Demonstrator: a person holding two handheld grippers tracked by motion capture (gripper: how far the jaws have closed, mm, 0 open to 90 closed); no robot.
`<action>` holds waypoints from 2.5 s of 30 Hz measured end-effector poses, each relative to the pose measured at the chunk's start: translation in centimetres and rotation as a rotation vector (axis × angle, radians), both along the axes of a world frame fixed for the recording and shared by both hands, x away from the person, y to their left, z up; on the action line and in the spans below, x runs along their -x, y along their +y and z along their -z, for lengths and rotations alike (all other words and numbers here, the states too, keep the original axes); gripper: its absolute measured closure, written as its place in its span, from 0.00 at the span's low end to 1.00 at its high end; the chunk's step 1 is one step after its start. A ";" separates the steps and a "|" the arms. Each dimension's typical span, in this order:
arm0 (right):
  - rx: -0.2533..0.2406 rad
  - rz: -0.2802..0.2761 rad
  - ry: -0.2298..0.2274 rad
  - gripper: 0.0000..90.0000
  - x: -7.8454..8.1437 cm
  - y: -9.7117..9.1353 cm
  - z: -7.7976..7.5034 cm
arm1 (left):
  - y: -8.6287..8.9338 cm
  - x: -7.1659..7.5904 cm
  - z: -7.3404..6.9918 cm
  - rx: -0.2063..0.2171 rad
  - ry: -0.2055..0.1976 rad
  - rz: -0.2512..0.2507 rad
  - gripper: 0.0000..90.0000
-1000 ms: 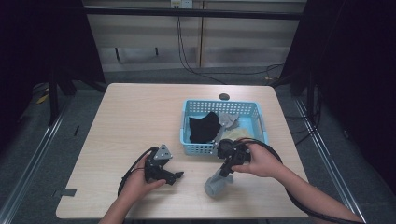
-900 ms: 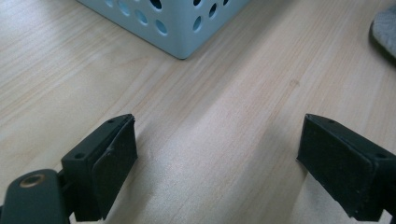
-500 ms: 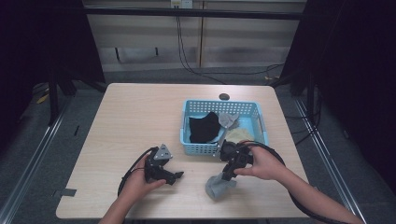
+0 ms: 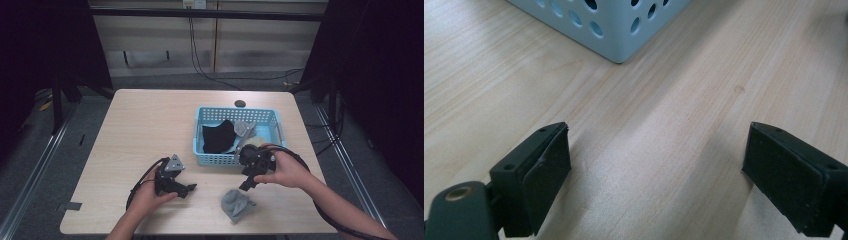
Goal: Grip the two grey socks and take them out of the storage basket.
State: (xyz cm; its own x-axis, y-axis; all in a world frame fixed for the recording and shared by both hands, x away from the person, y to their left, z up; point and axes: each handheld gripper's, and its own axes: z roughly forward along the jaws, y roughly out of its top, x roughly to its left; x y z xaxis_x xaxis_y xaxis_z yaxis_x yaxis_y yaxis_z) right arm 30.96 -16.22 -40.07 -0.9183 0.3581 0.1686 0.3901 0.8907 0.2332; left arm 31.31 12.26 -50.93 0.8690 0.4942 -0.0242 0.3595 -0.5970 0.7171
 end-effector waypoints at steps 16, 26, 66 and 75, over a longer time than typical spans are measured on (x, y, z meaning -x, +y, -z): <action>0.021 0.103 -0.053 0.44 -4.6 -1.4 -2.4 | 0.0 0.0 0.0 -0.003 0.000 -0.001 0.12; 0.026 0.231 -0.101 0.47 -8.5 -2.7 -1.2 | 0.0 0.0 0.0 0.005 0.000 -0.006 0.12; 0.049 0.554 -0.271 0.54 -16.2 -3.0 7.4 | -0.1 0.0 0.0 0.007 0.003 -0.007 0.12; 0.071 0.564 -0.276 0.83 -16.1 -3.2 7.1 | -0.1 0.0 0.0 0.007 0.002 -0.007 0.12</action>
State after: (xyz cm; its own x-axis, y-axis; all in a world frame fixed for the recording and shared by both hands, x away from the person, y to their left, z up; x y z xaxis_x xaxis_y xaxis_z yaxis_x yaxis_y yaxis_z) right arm 47.01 -19.41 -47.22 -0.5911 0.8016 -0.0893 0.7382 0.5823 0.3406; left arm 31.26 12.19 -50.96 0.8653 0.5003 -0.0296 0.3656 -0.5897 0.7201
